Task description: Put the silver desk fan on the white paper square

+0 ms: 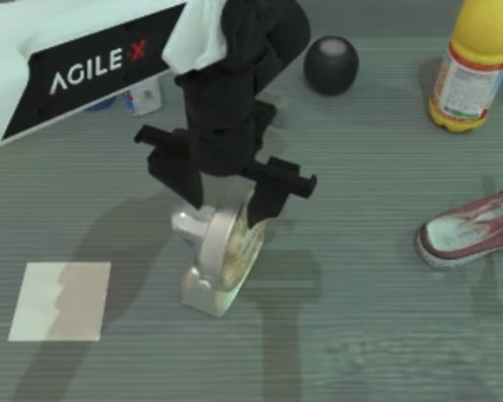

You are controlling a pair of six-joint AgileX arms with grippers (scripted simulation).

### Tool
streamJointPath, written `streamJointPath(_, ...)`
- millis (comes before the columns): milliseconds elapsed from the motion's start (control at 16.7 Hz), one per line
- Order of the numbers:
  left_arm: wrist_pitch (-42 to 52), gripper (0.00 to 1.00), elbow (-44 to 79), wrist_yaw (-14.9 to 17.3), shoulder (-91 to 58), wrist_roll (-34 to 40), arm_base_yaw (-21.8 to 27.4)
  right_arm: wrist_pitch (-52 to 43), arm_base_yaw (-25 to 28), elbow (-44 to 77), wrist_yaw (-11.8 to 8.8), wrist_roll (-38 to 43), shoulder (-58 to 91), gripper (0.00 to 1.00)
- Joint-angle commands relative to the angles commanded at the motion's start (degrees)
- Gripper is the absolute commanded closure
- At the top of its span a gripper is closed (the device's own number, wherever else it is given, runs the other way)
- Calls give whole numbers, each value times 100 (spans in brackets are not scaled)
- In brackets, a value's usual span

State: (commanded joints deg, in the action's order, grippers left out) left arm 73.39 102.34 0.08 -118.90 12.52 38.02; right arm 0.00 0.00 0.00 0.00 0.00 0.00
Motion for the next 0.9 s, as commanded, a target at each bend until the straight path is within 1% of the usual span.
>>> streamJointPath(360, 0, 98, 0, 0, 0, 0, 0, 0, 0, 0, 0, 0, 0, 0)
streamJointPath(420, 0, 100, 0, 0, 0, 0, 0, 0, 0, 0, 0, 0, 0, 0)
streamJointPath(900, 2, 100, 2, -3, -1, -8, -6, 0, 0, 0, 0, 0, 0, 0)
